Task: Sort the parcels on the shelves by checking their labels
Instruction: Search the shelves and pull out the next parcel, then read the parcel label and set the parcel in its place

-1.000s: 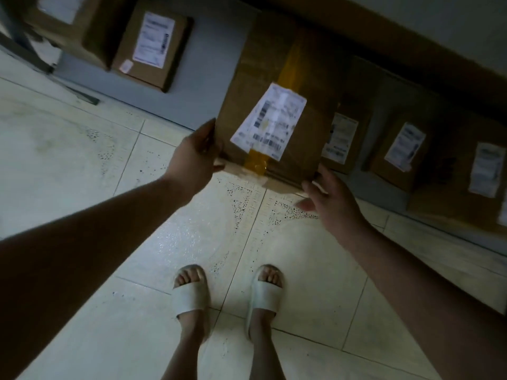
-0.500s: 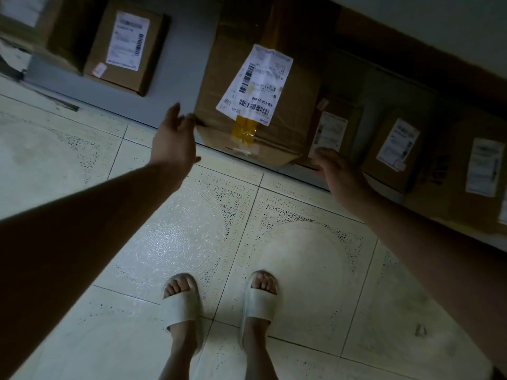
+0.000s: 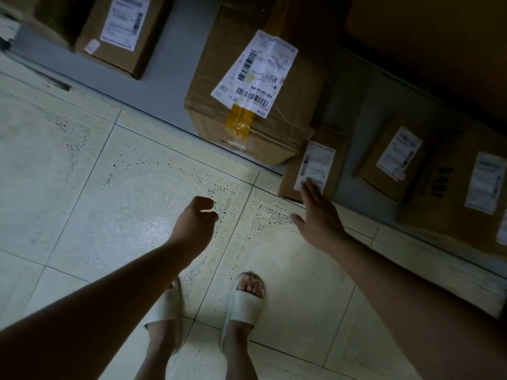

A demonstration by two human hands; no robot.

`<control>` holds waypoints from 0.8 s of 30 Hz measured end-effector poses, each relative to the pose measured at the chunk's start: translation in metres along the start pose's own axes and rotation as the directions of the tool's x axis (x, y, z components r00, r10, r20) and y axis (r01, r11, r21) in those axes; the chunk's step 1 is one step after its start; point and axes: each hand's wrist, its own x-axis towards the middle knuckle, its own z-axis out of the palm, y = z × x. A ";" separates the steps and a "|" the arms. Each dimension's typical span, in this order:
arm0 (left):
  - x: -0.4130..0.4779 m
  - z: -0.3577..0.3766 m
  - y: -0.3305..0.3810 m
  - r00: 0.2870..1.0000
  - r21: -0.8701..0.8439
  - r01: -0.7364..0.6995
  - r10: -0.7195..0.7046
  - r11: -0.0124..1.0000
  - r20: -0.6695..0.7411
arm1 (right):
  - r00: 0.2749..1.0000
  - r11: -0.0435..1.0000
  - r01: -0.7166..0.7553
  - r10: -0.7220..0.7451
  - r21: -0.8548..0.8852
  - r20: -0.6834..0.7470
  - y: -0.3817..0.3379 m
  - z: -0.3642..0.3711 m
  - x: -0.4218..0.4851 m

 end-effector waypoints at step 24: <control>-0.075 -0.002 -0.038 0.933 -0.179 0.173 -0.103 0.969 0.345 | 0.701 -0.310 -0.440 0.468 0.843 0.539 -0.063 0.046 -0.166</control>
